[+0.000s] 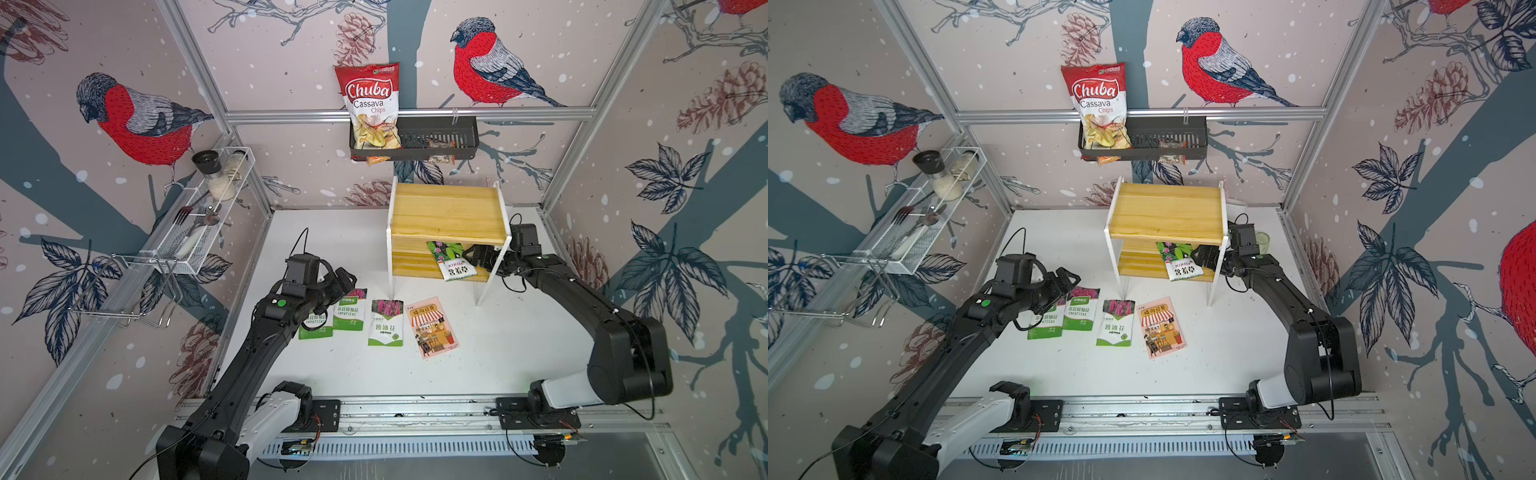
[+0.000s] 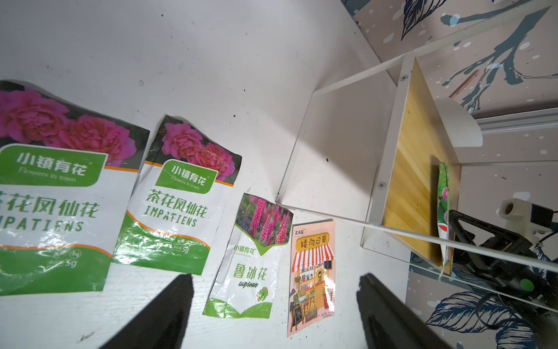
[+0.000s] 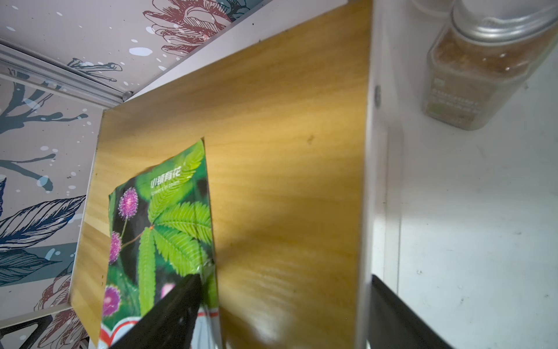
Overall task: Take the seed bag off the shelf
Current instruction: Move the seed packet to the shelf.
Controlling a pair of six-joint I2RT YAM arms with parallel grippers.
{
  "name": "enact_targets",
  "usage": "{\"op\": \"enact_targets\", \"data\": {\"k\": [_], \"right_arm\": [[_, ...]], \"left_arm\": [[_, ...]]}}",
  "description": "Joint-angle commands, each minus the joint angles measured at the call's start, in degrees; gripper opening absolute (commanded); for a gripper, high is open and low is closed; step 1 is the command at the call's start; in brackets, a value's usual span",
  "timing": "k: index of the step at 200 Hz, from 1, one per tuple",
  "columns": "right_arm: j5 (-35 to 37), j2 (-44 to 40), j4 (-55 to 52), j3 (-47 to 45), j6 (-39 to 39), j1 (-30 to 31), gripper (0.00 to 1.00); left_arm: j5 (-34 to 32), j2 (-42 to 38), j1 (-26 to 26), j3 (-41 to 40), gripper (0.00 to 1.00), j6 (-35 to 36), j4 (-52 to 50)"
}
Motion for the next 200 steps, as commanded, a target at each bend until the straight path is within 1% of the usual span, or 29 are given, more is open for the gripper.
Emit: {"op": "enact_targets", "data": {"k": [1,30,65,111,136,172,200], "right_arm": [[1.9,-1.1,-13.4,-1.5,-1.1,-1.3,0.86],[-2.2,-3.7,-9.8,-1.0,2.5,-4.3,0.88],[-5.0,-2.9,-9.1,2.0,3.6,-4.6,0.90],[-6.7,-3.8,-7.8,2.6,5.1,-4.9,0.91],[-6.7,-5.5,-7.4,2.0,6.7,-7.0,0.92],[-5.4,-11.0,-6.9,-1.5,11.6,-13.7,0.93],[-2.2,-20.1,-10.3,-7.2,14.9,-17.7,0.94]], "left_arm": [[0.3,0.5,0.1,0.7,0.89,-0.3,1.6],[0.3,0.9,0.1,1.2,0.89,0.0,1.6],[0.4,1.4,0.1,1.4,0.89,0.2,1.6],[0.2,1.0,0.1,1.1,0.89,0.2,1.6],[0.3,0.9,0.2,1.0,0.89,0.1,1.5],[0.3,1.0,0.1,1.3,0.89,0.2,1.5],[0.5,1.2,0.1,1.3,0.89,0.2,1.8]]}}
